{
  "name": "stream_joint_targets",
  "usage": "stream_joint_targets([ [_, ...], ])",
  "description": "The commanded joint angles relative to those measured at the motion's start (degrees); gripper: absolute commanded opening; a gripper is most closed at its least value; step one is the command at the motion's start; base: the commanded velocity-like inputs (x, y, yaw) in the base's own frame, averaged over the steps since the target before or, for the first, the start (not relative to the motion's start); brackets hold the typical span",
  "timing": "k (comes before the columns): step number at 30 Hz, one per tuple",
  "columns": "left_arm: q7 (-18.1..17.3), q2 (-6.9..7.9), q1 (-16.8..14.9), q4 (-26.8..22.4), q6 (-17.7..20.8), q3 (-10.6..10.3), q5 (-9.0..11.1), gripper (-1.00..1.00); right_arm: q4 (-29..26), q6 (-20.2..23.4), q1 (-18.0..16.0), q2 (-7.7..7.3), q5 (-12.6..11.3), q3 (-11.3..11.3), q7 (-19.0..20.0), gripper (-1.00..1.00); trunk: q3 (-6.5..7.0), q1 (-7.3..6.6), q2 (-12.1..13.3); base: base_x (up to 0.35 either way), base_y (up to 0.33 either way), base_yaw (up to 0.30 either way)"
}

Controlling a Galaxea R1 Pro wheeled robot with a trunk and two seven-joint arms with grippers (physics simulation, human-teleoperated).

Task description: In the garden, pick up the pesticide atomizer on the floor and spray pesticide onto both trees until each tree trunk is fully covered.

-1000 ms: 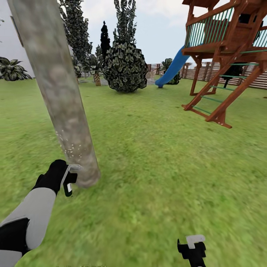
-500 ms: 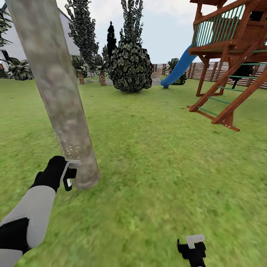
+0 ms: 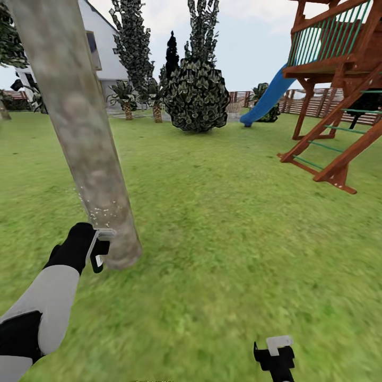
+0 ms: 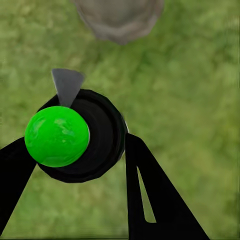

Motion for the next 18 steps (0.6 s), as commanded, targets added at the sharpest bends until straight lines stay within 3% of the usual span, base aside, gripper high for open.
stream_joint_targets([
  [1, -0.6, -0.04, -0.1, -0.1, 0.2, 0.2, -0.6, -1.00, 0.1, -0.2, 0.0, 0.00, 0.6, -0.4, -0.2, 1.00, -0.05, -0.01, 0.0, 0.017, -0.276, 0.277],
  [7, -0.5, -0.13, 0.2, -0.1, 0.2, 0.4, -0.6, -1.00, 0.1, -0.2, 0.0, 0.00, 0.6, -0.4, -0.2, 1.00, -0.05, -0.01, 0.0, 0.144, -0.254, 0.230],
  [18, -0.5, -0.21, 0.3, -0.1, 0.2, 0.3, -0.6, -1.00, 0.1, -0.2, 0.0, 0.00, 0.6, -0.4, -0.2, 1.00, -0.05, -0.01, 0.0, 0.130, -0.253, 0.006],
])
